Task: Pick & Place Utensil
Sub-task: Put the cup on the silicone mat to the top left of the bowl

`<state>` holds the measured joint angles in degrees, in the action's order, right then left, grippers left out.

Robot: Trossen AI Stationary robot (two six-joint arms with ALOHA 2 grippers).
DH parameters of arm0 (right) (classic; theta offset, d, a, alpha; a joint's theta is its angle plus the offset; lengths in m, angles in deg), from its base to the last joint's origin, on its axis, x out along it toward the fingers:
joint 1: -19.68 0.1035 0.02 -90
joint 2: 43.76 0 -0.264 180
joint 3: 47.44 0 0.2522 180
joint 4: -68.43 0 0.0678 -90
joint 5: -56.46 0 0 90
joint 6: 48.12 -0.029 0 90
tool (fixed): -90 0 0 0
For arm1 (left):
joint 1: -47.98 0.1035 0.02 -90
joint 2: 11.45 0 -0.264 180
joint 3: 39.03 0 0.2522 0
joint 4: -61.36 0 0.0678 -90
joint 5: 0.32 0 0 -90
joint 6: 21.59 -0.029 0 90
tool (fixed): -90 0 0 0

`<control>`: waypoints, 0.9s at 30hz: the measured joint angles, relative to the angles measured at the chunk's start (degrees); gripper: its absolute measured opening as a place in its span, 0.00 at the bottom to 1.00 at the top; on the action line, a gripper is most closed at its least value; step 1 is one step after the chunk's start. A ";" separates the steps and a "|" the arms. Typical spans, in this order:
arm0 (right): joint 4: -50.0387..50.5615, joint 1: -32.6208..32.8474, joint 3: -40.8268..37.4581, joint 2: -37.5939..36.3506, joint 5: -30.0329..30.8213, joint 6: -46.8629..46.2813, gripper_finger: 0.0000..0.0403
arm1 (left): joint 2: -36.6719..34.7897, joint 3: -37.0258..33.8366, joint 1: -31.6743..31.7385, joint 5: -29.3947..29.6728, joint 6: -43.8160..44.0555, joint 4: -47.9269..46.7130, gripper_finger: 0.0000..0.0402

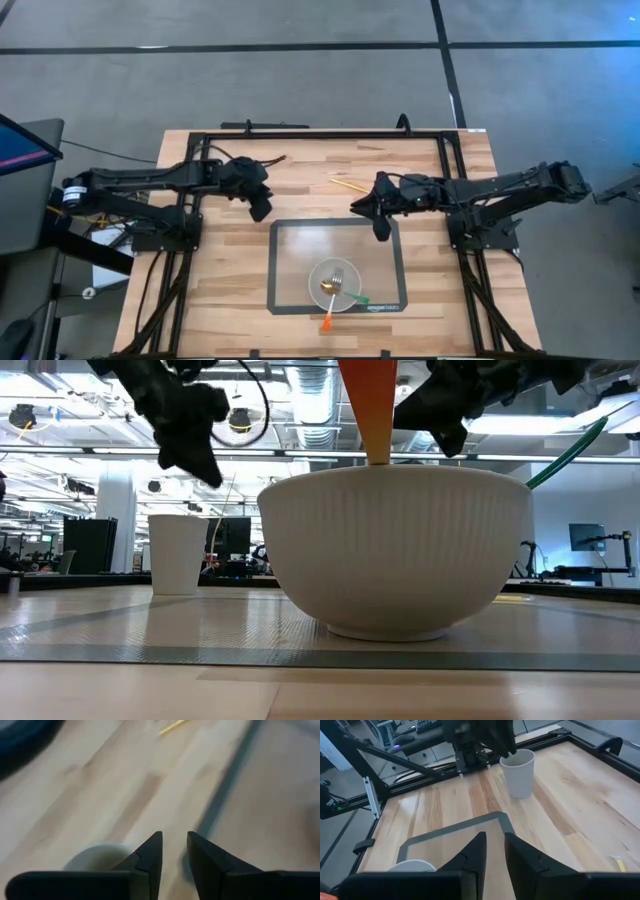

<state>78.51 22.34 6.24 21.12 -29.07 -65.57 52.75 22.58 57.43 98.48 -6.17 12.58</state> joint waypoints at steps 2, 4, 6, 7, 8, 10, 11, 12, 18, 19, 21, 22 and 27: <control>0.00 -0.02 0.00 0.00 0.02 0.00 0.16 | 1.61 0.01 0.30 3.47 0.01 -2.14 0.22; 0.03 -0.02 0.02 0.00 0.02 0.00 0.16 | 3.15 -0.01 0.36 4.35 0.30 -3.25 0.22; 0.07 -0.02 0.02 0.00 0.00 0.00 0.16 | 4.66 -0.01 0.10 3.74 1.80 -3.23 0.22; 0.07 0.00 0.02 0.00 0.00 0.00 0.16 | 5.32 0.00 -0.07 2.99 2.36 -3.16 0.22; 0.09 -0.02 0.02 0.00 0.00 0.00 0.16 | 5.90 0.01 -0.21 2.86 2.73 -3.12 0.22; 0.22 -0.02 0.02 0.02 0.02 0.00 0.16 | 7.02 0.01 -0.47 2.99 2.84 -2.97 0.22; 0.22 -0.02 0.02 0.02 0.01 0.00 0.16 | 7.43 0.01 -0.47 3.22 2.83 -2.96 0.22; 0.22 -0.02 0.02 0.02 0.02 0.00 0.16 | 7.90 0.01 -0.46 3.43 2.84 -3.04 0.22; 0.22 -0.02 0.02 0.04 0.02 -0.02 0.16 | 9.53 0.01 -0.34 3.46 2.85 -3.16 0.22; 0.22 -0.02 0.02 0.04 0.02 -0.02 0.16 | 9.45 0.01 -0.34 3.46 2.86 -3.10 0.22; 0.22 0.00 0.04 0.04 0.02 -0.02 0.16 | 8.63 0.01 -0.34 3.48 2.87 -3.12 0.22; 0.22 -0.02 0.04 0.04 0.02 -0.02 0.16 | 8.01 0.01 -0.34 3.51 2.90 -3.06 0.22; 0.22 -0.02 0.04 0.04 0.02 -0.02 0.16 | 4.31 0.01 -0.34 3.64 5.42 -3.09 0.22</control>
<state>78.73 22.31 6.29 21.17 -29.05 -65.59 57.07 22.59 57.09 102.12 -0.75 9.49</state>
